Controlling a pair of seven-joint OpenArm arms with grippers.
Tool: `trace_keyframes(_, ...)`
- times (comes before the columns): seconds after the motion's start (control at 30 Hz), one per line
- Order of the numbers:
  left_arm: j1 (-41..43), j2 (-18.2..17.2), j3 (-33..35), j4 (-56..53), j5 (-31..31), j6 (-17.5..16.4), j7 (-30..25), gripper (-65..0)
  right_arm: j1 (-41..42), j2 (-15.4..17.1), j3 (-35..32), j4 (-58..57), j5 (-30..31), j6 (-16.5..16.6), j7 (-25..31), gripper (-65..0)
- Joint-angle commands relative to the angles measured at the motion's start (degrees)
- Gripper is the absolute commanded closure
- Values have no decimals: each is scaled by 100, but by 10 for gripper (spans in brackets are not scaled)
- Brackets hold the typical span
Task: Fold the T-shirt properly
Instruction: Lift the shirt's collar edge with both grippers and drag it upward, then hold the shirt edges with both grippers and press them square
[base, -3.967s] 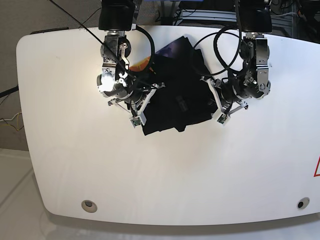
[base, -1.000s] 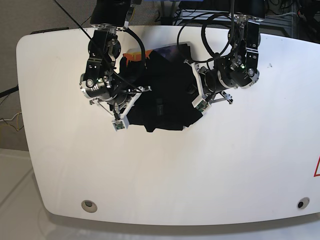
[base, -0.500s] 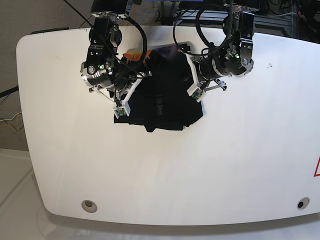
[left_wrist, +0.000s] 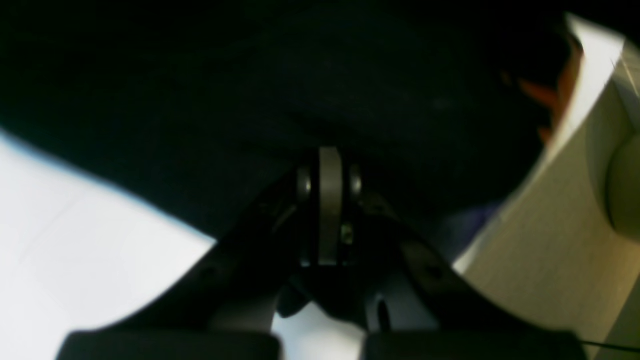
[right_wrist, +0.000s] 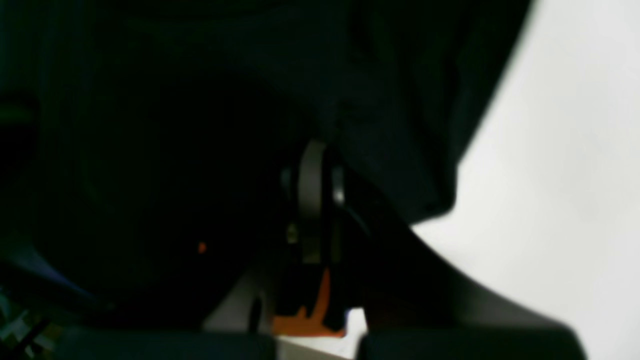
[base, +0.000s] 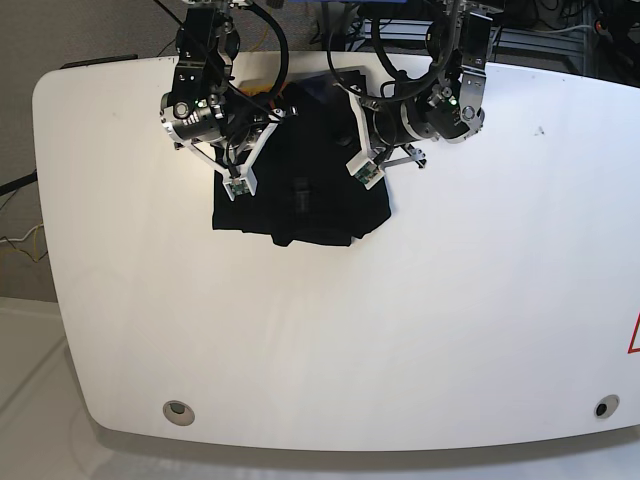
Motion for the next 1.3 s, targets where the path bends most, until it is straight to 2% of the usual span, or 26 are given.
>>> trace_keyframes(0.0,-33,33,-7,75,-60,-24,-108,0,45,-23,-22,78,83,22,115,0)
trace_keyframes(0.2,-33,-2,-7,-127,-52,-24,-371,0,71,-23,-22,-168,83,22,283,0)
trace_keyframes(0.57,-51,-108,-42,-514,-52,-24,-415,0,432,-49,-30,-950,83,22,590,0)
trace_keyframes(0.73,-68,-248,-42,-523,-52,-24,-626,0,713,-58,-329,-1328,74,-4,643,0)
trace_keyframes(0.97,-314,-433,-60,-786,-52,-24,-635,0,1056,-76,-778,-1733,74,-13,722,0)
trace_keyframes(1.27,-789,-662,-631,-1507,-60,-33,-635,0,1355,-154,-892,-2410,65,-22,1012,0)
